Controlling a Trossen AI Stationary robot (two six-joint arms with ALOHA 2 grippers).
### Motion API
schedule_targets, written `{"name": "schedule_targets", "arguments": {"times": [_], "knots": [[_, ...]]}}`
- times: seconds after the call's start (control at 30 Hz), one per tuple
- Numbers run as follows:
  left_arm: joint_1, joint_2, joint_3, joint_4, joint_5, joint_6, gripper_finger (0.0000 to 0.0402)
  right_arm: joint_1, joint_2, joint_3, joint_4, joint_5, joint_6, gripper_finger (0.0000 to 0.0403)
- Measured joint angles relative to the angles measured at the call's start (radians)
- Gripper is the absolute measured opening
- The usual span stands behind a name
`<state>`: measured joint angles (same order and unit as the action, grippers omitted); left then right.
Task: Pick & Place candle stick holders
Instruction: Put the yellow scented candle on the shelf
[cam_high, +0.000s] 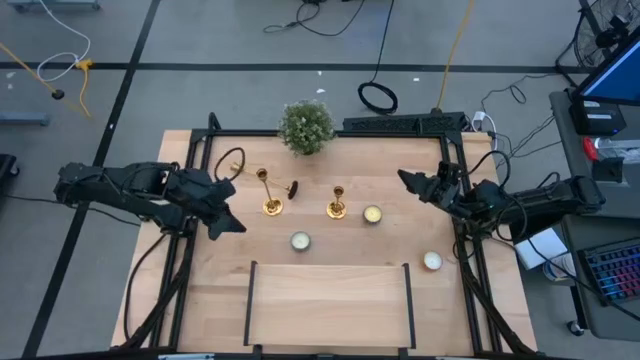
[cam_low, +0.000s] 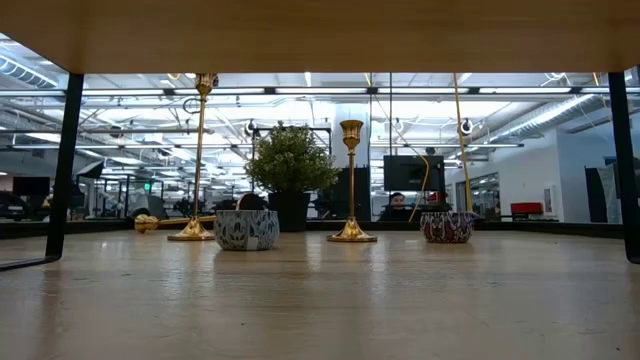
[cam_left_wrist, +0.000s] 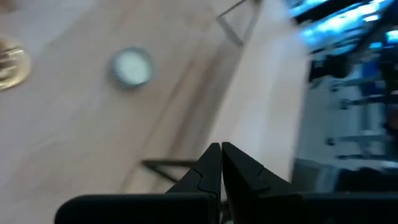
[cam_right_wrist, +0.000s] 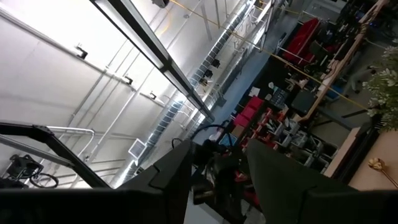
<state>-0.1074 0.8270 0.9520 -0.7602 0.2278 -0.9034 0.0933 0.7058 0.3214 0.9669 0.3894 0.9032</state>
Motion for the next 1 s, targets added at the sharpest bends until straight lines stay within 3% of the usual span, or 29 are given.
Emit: {"name": "schedule_targets", "arguments": {"times": [0.1, 0.23, 0.37, 0.5, 0.77, 1.0], "knots": [[-0.002, 0.039, 0.0, 0.193, 0.013, -0.021, 0.0017, 0.0, 0.004, 0.0, -0.002, 0.0, -0.005, 0.0152], [-0.023, 0.107, 0.0, 0.544, 0.118, 0.02, 0.0017, 0.0, 0.004, 0.0, -0.004, 0.0, -0.007, 0.0153], [-0.063, 0.162, 0.0, 1.008, 0.193, 0.233, 0.0017, 0.0, 0.004, 0.0, -0.004, 0.0, 0.001, 0.0153], [-0.092, 0.184, 0.0, 1.344, 0.205, 0.258, 0.0017, 0.0, 0.004, 0.001, -0.004, 0.0, 0.001, 0.0151], [-0.142, 0.191, 0.019, 1.41, 0.18, 0.123, 0.0029, 0.0, 0.004, 0.001, -0.007, 0.001, 0.001, 0.0153], [-0.213, 0.215, 0.092, 1.351, 0.122, 0.229, 0.0133, 0.0, 0.004, 0.002, -0.021, 0.004, 0.001, 0.0154]]}}
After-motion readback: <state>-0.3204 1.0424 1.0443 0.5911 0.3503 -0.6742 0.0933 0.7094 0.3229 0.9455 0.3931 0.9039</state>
